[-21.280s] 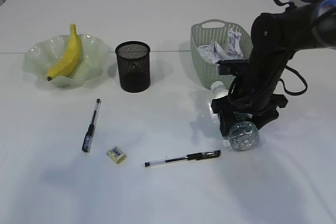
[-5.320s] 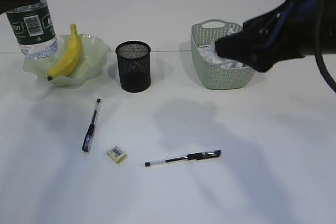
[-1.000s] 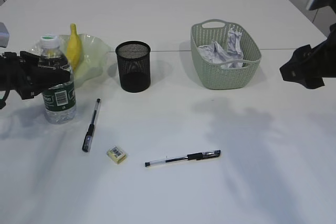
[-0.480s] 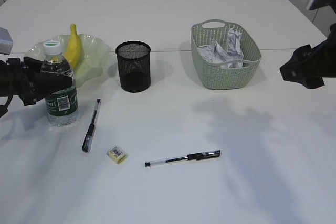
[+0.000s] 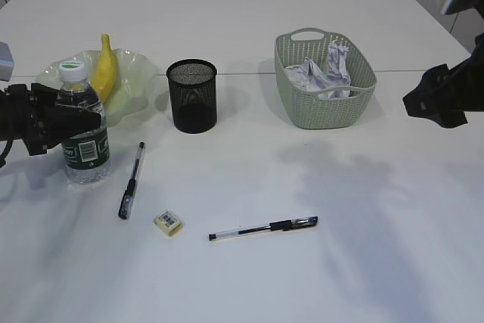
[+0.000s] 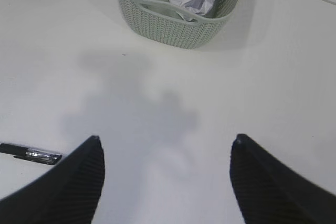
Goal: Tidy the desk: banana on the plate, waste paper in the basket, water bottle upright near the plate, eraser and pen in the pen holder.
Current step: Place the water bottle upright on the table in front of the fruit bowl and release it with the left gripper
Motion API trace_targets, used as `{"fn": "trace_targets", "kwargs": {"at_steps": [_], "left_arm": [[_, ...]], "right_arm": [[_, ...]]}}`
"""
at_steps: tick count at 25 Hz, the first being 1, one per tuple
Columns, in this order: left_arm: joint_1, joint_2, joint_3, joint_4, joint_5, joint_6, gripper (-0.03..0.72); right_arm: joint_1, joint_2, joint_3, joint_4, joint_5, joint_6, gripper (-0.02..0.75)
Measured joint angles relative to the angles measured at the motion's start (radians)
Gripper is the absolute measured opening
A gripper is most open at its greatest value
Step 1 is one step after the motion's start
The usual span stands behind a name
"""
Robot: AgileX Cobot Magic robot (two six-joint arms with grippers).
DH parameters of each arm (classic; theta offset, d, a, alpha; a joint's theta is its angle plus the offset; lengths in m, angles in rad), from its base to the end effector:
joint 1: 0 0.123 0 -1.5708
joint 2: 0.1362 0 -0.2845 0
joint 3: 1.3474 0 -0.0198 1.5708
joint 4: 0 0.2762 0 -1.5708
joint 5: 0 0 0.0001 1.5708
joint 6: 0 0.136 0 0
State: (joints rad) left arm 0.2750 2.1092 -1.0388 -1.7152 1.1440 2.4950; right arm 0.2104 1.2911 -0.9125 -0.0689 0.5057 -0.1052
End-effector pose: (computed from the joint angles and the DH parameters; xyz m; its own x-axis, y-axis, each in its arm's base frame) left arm 0.4118 -0.0112 0.0894 -0.1933 0.1951 -0.9616 0.7983 0.6010 -0.0385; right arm 0.3184 0.0633 0.2470 -0.6587 -0.3090 -0.6860 -0.2985 0.9443 -0.1388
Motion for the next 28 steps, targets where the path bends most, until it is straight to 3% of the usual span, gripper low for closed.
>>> {"fn": "trace_targets", "kwargs": {"at_steps": [16, 28], "left_arm": [[0.000, 0.000, 0.000, 0.002, 0.005, 0.003, 0.410], [0.000, 0.000, 0.000, 0.004, 0.005, 0.003, 0.548]], "right_arm": [[0.000, 0.000, 0.000, 0.000, 0.000, 0.001, 0.553], [0.000, 0.000, 0.000, -0.011, 0.000, 0.001, 0.553]]}}
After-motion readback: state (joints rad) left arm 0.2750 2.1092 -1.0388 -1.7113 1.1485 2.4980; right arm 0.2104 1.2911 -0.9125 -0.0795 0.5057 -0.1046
